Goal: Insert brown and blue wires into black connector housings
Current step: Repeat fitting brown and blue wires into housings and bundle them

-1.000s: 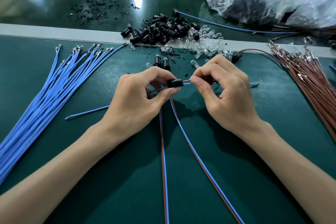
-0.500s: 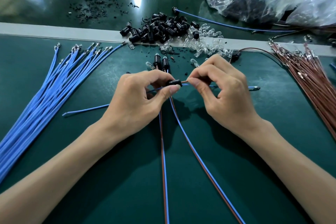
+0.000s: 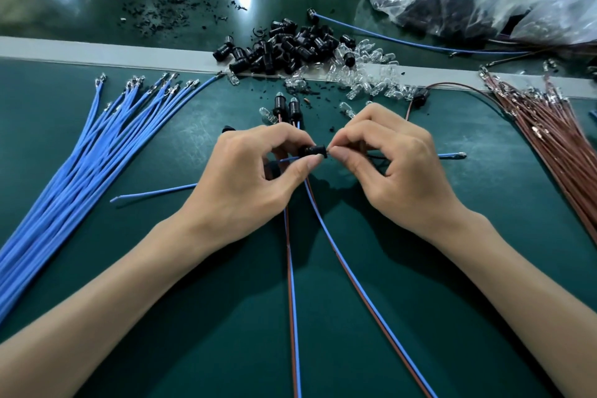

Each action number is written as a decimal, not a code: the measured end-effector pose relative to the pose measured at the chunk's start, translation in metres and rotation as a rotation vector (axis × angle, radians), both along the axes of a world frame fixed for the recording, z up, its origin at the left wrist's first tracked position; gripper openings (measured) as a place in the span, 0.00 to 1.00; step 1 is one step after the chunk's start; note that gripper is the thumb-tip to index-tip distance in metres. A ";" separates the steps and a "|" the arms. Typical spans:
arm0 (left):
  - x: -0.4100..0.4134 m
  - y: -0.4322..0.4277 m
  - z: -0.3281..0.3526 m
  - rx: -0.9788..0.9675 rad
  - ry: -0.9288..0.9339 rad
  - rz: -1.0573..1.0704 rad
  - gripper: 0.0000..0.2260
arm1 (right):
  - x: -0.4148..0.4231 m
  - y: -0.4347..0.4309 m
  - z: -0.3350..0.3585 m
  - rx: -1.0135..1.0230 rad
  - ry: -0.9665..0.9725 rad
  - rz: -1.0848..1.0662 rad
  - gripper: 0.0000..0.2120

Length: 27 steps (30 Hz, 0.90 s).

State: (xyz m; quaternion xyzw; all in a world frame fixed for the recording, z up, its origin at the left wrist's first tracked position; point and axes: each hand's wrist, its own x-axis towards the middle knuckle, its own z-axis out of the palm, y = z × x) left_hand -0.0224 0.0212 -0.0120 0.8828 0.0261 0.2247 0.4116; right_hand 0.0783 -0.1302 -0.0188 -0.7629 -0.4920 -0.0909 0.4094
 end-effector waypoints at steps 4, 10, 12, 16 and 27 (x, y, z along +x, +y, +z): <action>0.000 0.000 0.000 0.002 -0.009 -0.005 0.05 | -0.001 -0.001 0.001 0.015 0.011 -0.042 0.03; 0.001 0.000 0.000 0.012 0.004 -0.010 0.06 | -0.002 0.000 0.001 0.018 -0.032 -0.012 0.03; 0.001 0.000 0.000 0.022 -0.002 -0.005 0.07 | -0.002 0.000 0.002 0.015 -0.031 -0.007 0.03; 0.001 0.000 -0.001 0.036 -0.011 -0.011 0.05 | -0.002 0.001 0.001 -0.003 -0.029 0.000 0.03; 0.002 0.007 -0.006 -0.120 0.009 0.061 0.01 | 0.000 -0.002 0.004 -0.007 0.122 -0.041 0.01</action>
